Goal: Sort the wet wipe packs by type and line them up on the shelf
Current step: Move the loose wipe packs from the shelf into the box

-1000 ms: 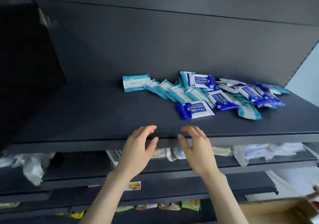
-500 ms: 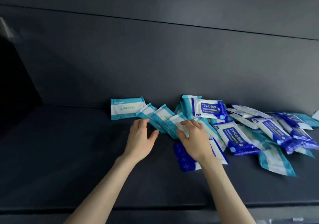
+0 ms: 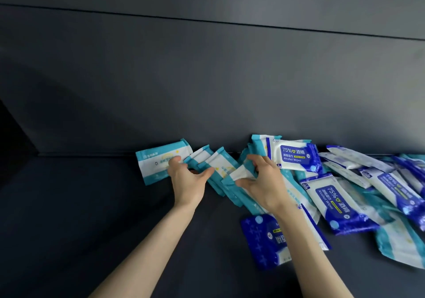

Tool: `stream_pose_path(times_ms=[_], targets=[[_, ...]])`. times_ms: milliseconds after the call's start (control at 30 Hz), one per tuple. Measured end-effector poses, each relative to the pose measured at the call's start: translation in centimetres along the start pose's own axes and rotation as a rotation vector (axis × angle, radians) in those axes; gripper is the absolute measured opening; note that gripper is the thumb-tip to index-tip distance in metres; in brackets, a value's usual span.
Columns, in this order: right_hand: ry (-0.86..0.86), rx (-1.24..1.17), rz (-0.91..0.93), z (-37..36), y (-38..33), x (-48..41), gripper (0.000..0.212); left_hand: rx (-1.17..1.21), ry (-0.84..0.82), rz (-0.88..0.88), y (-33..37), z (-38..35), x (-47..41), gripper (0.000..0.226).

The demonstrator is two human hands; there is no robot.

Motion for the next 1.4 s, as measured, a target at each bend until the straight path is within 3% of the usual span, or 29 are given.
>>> stream_pose_path(times_ms=[167, 367, 500, 700, 800, 900, 933, 1067, 1233, 1400], targets=[[0.099, -0.095, 0.012, -0.5, -1.1, -1.0, 0.067, 0.211, -0.065, 0.130, -0.8, 0.1, -0.9, 0.059], [0.085, -0.181, -0.031, -1.8, -2.4, -3.2, 0.060, 0.125, -0.143, 0.078, -0.8, 0.8, -1.0, 0.041], [0.041, -0.126, -0.058, -2.6, -2.4, -3.4, 0.057, 0.180, -0.157, 0.106, -0.8, 0.8, -1.1, 0.044], [0.034, -0.501, 0.007, -2.2, -2.8, -3.2, 0.063, 0.462, -0.150, 0.148, -1.0, 1.1, -1.4, 0.035], [0.031, -0.576, -0.001, -2.5, -2.9, -3.5, 0.056, 0.410, -0.210, 0.117, -0.6, 1.7, -1.6, 0.014], [-0.002, -0.638, 0.010, -2.8, -2.7, -3.7, 0.016, 0.379, -0.180, 0.059, -0.2, 2.7, -1.8, 0.007], [-0.009, -0.639, 0.012, -2.8, -2.7, -3.7, 0.012, 0.347, -0.161, 0.017, 0.1, 3.3, -1.9, 0.004], [-0.025, -0.707, 0.002, -2.9, -2.8, -3.7, 0.022, -0.016, -0.080, -0.207, 1.0, 6.0, -3.3, 0.005], [-0.048, -0.712, -0.008, -3.7, -3.3, -3.4, 0.028, -0.640, -0.153, -0.087, -0.1, 6.7, -5.2, 0.035], [-0.093, -0.725, -0.027, -4.1, -3.5, -3.4, 0.021, -0.691, -0.399, -0.081, -1.1, 8.1, -4.4, 0.100]])
Point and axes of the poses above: each hand's wrist, its own x-axis away from the middle knuckle, its own z-axis out of the back of the hand, y = z × x, the point moved 3 cm from there along -x, towards the middle knuckle, and after that the axes turned 12 degrees about -y, right-handed, at the moved point
